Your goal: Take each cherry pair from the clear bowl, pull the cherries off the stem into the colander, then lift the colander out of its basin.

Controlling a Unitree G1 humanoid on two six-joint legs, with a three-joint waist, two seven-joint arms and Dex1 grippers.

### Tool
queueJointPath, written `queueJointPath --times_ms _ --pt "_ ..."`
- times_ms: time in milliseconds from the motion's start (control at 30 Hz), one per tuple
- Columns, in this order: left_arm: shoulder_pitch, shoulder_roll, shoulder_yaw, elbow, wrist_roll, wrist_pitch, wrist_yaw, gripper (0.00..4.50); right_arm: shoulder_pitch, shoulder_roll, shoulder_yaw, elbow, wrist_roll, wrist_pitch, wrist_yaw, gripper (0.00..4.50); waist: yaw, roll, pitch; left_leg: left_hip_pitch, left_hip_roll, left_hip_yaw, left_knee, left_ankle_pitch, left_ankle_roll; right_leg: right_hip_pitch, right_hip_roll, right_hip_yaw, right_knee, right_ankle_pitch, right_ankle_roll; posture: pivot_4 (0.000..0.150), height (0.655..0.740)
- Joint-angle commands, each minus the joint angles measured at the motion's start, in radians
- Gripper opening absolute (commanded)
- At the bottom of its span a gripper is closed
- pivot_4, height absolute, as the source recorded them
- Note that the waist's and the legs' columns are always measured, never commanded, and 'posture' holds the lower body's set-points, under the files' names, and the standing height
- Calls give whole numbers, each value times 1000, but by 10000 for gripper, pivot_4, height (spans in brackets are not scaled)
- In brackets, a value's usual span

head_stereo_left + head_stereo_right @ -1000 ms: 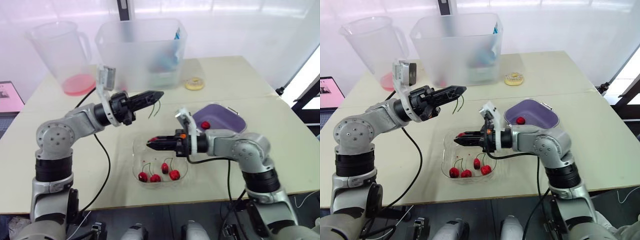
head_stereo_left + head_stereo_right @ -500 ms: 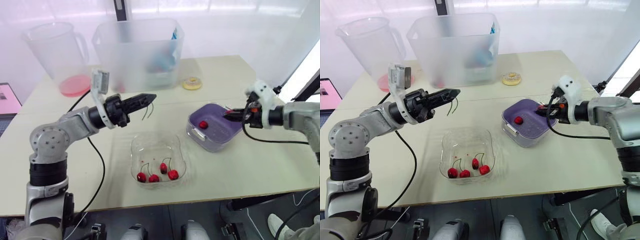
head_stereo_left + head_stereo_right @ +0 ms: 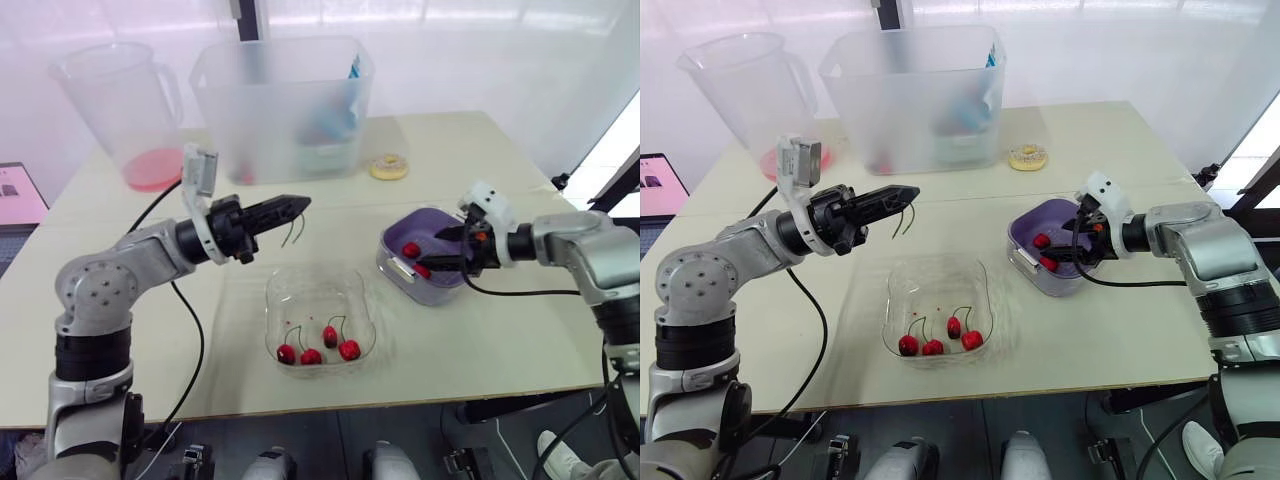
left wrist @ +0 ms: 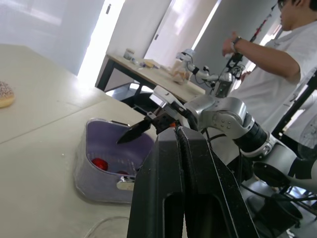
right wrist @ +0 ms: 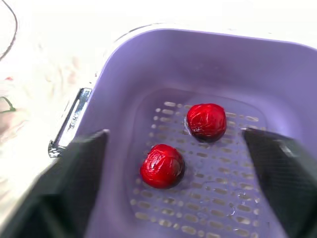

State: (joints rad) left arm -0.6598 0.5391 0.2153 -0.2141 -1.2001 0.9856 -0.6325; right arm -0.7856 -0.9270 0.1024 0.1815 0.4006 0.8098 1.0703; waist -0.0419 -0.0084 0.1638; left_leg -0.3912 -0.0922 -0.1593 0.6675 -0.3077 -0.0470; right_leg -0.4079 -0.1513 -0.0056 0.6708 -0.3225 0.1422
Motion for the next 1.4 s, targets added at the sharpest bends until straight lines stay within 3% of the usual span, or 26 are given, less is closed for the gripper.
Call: queueJointPath --times_ms 33,400,533,700,967,1267,1400 --pt "1 5 16 -22 10 -27 -5 0 -51 3 -114 -41 71 -1 25 44300 -1 0 0 0 0 0 0 0 0 0 0 0 0 0 0 1500 7400" --pt "84 108 101 2 -9 21 48 0 -67 22 -237 -247 333 135 128 44300 -3 0 0 0 1 -1 -1 0 0 0 0 0 0 0 0 1500 7400" --pt "149 173 191 219 39 69 164 0 -69 56 -234 -303 396 170 117 44300 -3 0 0 0 1 -2 0 0 0 0 0 0 0 0 0 1500 7400" --pt "281 250 190 375 172 64 140 0 -47 78 -215 -343 443 206 115 44300 -3 0 0 0 0 -3 -1 0 0 0 0 0 0 0 0 1500 7400" --pt "399 233 234 475 268 -13 65 0 -11 44 -188 -421 454 230 122 44300 5 0 0 0 0 -4 0 0 0 0 0 0 0 0 0 1500 7400" --pt "405 219 290 526 306 -34 60 0 -7 1 -184 -444 473 243 122 44300 -1 0 0 0 0 -4 -1 0 0 0 0 0 0 0 0 1500 7400" --pt "398 248 324 543 325 -68 22 19294 -15 1 -180 -440 466 241 109 45000 -1 0 0 0 0 -4 -1 0 0 0 0 0 0 0 0 1500 7400"
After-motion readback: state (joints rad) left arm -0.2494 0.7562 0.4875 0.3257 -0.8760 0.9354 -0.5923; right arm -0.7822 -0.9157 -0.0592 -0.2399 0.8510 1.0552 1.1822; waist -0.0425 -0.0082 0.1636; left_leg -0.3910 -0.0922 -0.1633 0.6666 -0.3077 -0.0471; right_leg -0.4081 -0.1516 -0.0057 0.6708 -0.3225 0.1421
